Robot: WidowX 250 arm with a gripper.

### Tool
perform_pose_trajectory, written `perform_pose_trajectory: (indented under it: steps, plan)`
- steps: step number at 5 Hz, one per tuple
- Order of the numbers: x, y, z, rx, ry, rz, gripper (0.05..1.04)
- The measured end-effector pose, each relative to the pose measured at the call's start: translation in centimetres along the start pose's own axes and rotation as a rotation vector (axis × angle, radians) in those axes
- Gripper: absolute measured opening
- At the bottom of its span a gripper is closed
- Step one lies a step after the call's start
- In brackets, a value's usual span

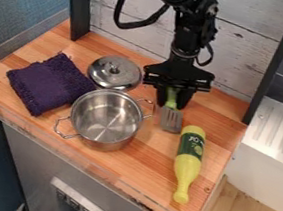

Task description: Transferring the green spatula behind the lid.

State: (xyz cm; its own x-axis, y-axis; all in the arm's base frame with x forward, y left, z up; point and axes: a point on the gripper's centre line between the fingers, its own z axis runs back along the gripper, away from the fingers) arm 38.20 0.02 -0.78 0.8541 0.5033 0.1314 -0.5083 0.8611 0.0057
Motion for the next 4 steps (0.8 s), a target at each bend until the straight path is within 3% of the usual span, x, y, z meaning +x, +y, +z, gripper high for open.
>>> perform_pose_trajectory:
  steps: [2, 3, 4]
  plan:
    - [0.2, 0.5, 1.1, -0.03, 0.009, 0.056, 0.372]
    - [1.0, 1.5, 3.4, -0.053, 0.016, 0.096, 0.372]
    - [2.5, 3.8, 5.5, -0.071, -0.013, 0.2, 0.372]
